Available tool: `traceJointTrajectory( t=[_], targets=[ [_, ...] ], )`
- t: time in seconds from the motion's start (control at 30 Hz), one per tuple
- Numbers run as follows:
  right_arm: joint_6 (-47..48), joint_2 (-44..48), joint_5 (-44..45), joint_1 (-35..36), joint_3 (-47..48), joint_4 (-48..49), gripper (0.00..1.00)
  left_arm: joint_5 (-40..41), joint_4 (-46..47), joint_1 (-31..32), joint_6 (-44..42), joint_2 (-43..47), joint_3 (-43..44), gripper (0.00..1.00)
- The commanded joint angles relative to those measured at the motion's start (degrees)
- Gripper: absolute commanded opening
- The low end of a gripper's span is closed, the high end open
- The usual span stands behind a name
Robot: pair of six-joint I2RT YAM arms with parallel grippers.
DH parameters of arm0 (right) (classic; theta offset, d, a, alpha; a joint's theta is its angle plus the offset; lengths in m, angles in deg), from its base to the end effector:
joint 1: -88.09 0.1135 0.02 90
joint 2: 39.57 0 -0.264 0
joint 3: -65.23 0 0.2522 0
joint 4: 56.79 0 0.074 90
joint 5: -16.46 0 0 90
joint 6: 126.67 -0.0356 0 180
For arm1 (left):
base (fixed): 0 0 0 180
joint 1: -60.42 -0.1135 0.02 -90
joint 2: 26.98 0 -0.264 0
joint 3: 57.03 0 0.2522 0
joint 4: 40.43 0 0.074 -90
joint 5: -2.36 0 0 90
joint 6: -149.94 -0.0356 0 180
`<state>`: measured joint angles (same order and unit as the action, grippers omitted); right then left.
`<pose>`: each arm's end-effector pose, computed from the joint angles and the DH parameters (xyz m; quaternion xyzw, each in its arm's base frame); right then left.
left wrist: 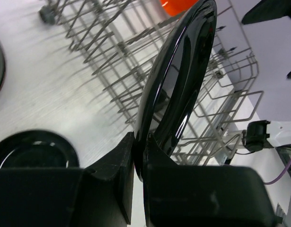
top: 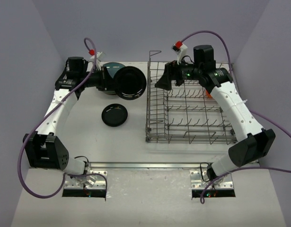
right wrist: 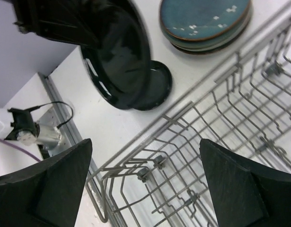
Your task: Unload the plates from the dish rack
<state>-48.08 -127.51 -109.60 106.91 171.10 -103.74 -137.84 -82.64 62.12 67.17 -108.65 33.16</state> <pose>0.3154 0.1296 0.4051 -0.2097 0.8075 0.3833 0.3962 0.3108 -0.0366 0.3584 0.1614 0.8071 -0.4061 0.3969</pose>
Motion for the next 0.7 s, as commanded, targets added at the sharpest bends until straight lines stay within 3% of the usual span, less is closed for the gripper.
traceJointTrajectory(
  t=[0.0,0.03,0.1,0.27,0.43,0.67],
  targets=[
    [-5.12,2.51,4.86,-6.7,-1.86,1.64,0.95,-2.36,-15.09,-5.42,-12.13,-0.08,3.47,0.0],
    [-6.37,2.51,4.2,-8.83,-2.96,1.56,0.95,-2.07,-20.17,-7.4,-18.88,-1.18,3.91,0.0],
    [-7.41,2.18,3.54,-12.2,-3.24,0.83,0.94,-0.28,-26.71,-9.18,-24.23,-3.15,3.03,0.0],
    [-3.99,0.38,6.4,-17.49,1.41,-2.53,0.96,3.15,-28.39,-12.72,-30.36,-8.83,-4.4,0.0],
    [-1.6,-1.7,10.44,-18.98,4.99,-6.24,0.99,10.93,-17.87,-12.78,-26.09,-10.83,-11.18,0.0],
    [1.06,-1.07,11.37,-21.56,3.72,-8.09,0.99,11.87,-11.72,-13.11,-19.69,-19.93,-6.99,0.0]
  ],
)
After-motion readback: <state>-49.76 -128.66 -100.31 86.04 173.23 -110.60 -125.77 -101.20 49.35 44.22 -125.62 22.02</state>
